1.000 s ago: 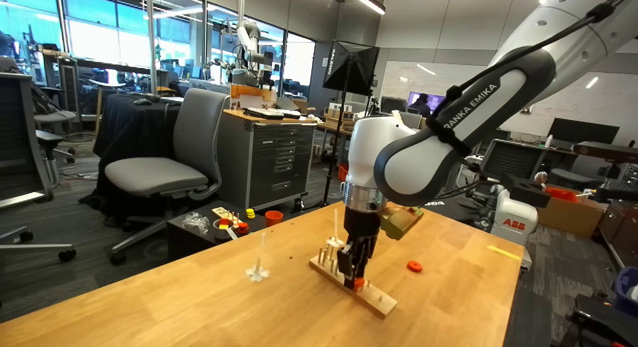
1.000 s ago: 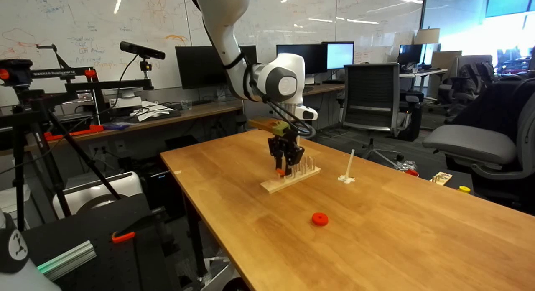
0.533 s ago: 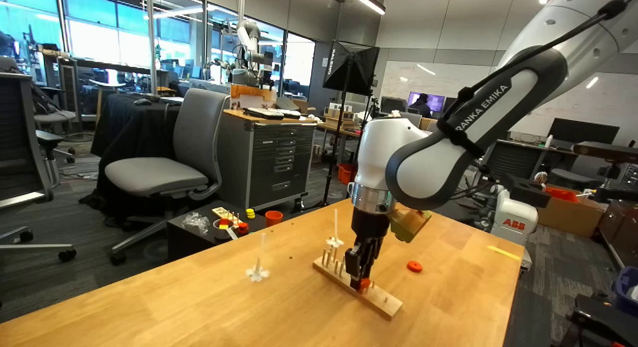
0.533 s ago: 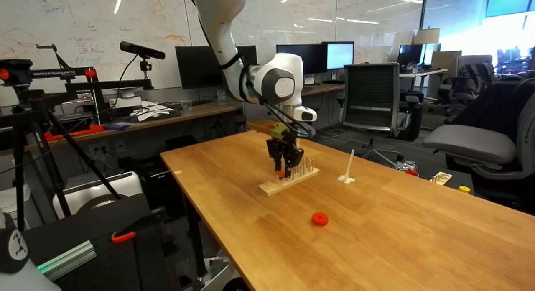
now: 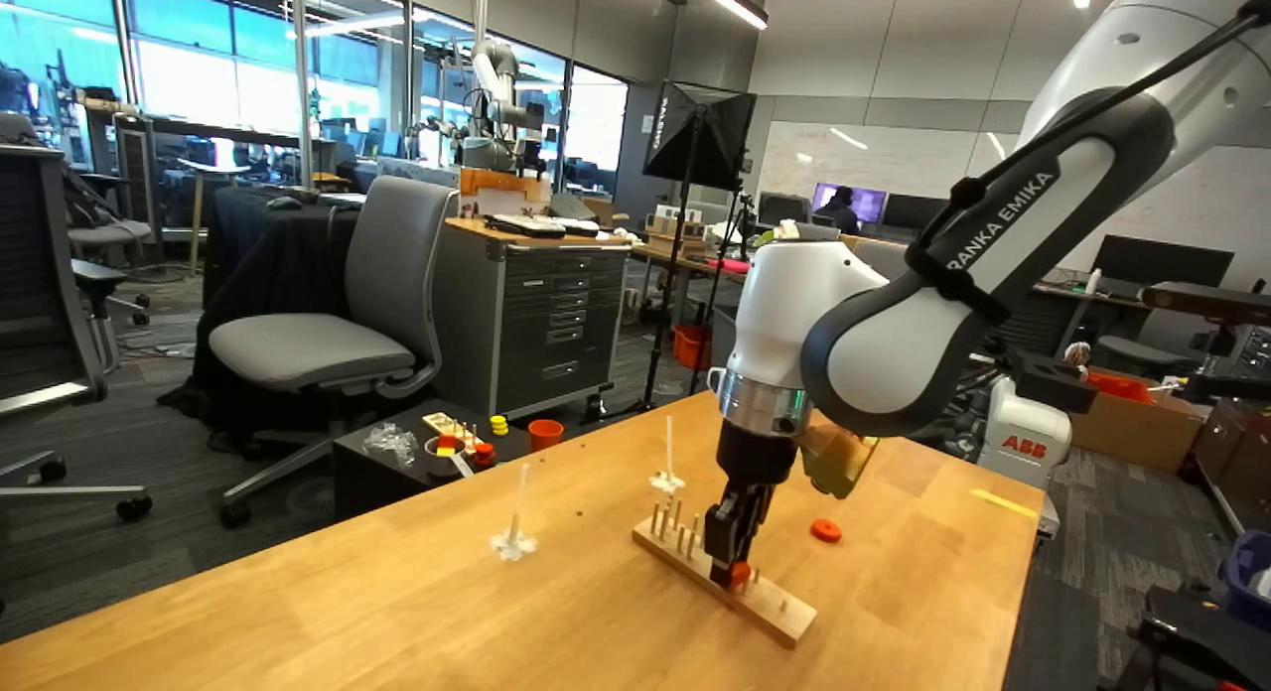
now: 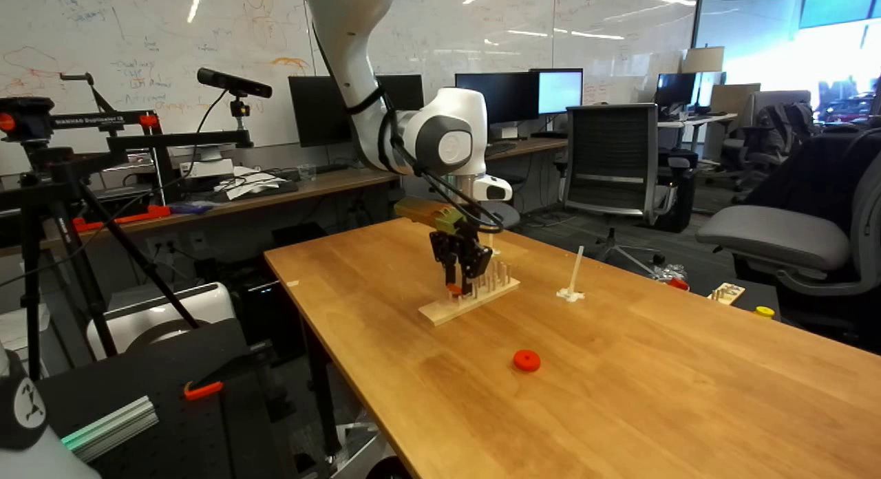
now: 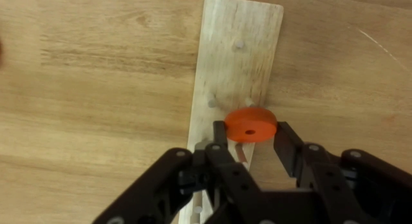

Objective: Put an orange disk on the wooden base

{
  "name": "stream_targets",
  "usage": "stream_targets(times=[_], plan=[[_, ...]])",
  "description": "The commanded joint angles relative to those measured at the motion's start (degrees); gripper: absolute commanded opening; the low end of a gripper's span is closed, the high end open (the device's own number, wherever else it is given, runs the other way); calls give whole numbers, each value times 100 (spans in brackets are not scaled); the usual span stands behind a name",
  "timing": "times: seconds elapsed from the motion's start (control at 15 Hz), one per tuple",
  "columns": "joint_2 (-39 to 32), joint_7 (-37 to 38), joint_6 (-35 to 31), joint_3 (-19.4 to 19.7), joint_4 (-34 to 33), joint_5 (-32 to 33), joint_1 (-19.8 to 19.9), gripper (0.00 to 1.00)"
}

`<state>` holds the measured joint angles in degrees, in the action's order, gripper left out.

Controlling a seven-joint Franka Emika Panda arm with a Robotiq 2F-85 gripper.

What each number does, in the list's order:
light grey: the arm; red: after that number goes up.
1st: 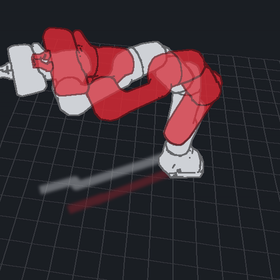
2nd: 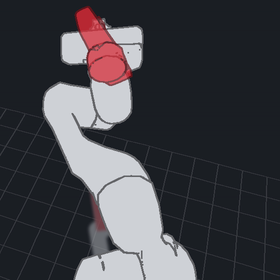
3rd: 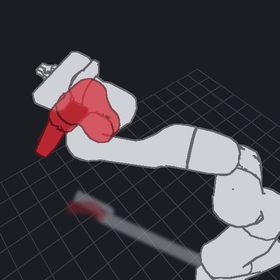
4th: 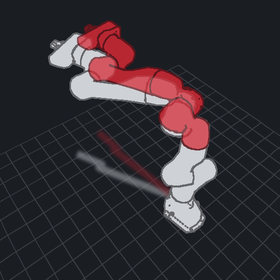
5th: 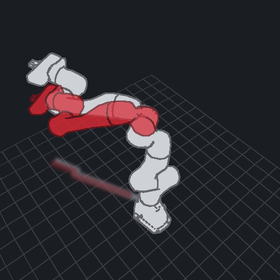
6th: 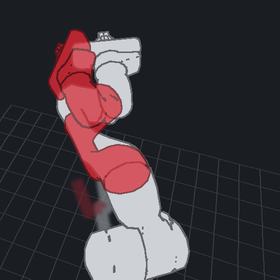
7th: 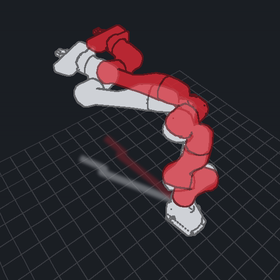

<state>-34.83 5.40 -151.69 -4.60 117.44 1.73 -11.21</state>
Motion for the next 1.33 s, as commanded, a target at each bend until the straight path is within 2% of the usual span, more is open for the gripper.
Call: stream_targets(times=[0.0,0.6,1.27], plan=[[413,-93,-450,-47,542,53,-1,18],[713,-281,-1112,-95,1110,38,83,18],[696,-384,-1070,-96,1132,31,151,18]])
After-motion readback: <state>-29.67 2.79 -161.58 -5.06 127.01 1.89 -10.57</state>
